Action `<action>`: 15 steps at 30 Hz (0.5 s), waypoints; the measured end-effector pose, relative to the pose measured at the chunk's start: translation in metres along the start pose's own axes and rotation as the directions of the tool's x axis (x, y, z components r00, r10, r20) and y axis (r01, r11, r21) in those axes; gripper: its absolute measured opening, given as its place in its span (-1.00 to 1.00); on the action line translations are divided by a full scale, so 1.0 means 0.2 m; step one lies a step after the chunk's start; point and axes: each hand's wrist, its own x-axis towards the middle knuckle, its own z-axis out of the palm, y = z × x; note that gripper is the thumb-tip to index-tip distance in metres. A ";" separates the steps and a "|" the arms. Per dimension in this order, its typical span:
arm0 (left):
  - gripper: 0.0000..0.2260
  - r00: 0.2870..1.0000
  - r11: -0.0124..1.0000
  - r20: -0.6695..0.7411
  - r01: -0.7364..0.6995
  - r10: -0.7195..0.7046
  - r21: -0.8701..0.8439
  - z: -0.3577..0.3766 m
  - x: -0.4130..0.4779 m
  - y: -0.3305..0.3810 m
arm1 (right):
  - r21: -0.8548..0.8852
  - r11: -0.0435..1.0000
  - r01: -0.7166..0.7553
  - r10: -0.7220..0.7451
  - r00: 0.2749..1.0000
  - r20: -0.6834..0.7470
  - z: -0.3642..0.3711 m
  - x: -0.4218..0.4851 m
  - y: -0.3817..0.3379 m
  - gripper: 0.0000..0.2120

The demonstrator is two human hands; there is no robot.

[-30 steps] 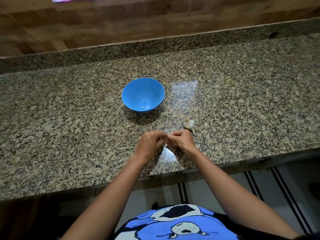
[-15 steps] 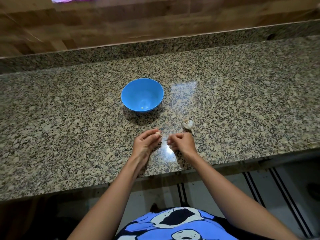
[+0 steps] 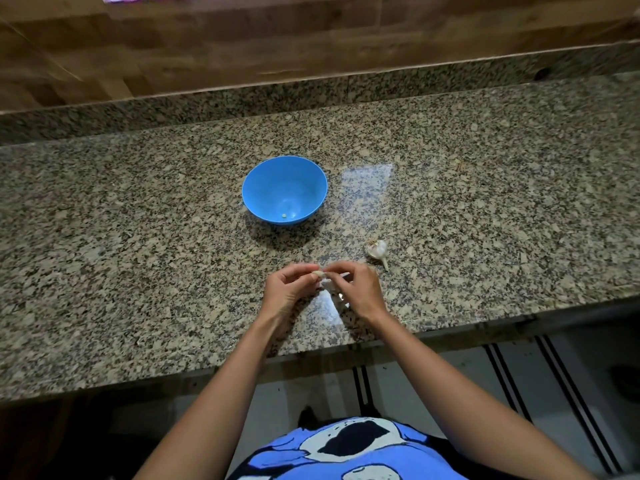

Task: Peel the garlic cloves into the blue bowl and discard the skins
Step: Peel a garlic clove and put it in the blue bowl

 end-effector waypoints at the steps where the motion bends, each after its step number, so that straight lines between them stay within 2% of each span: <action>1: -0.83 1.000 1.000 -0.004 0.005 -0.005 0.005 0.00 0.00 0.00 | -0.002 1.000 -0.007 0.007 1.000 -0.008 0.00 0.00 0.00 -0.85; 8: -0.83 0.999 0.999 -0.054 -0.002 0.005 0.048 0.01 0.01 0.03 | -0.080 0.994 -0.079 0.076 0.997 -0.034 0.01 0.01 -0.01 -0.79; 11: -0.83 0.999 0.998 -0.050 -0.007 0.010 0.055 0.01 0.01 0.04 | -0.077 0.996 -0.049 0.048 0.999 -0.015 0.01 0.02 -0.01 -0.77; 15: -0.84 0.999 0.996 -0.031 -0.014 0.017 0.088 0.00 0.01 0.04 | -0.069 0.997 0.019 -0.019 1.000 0.009 0.00 0.03 -0.01 -0.85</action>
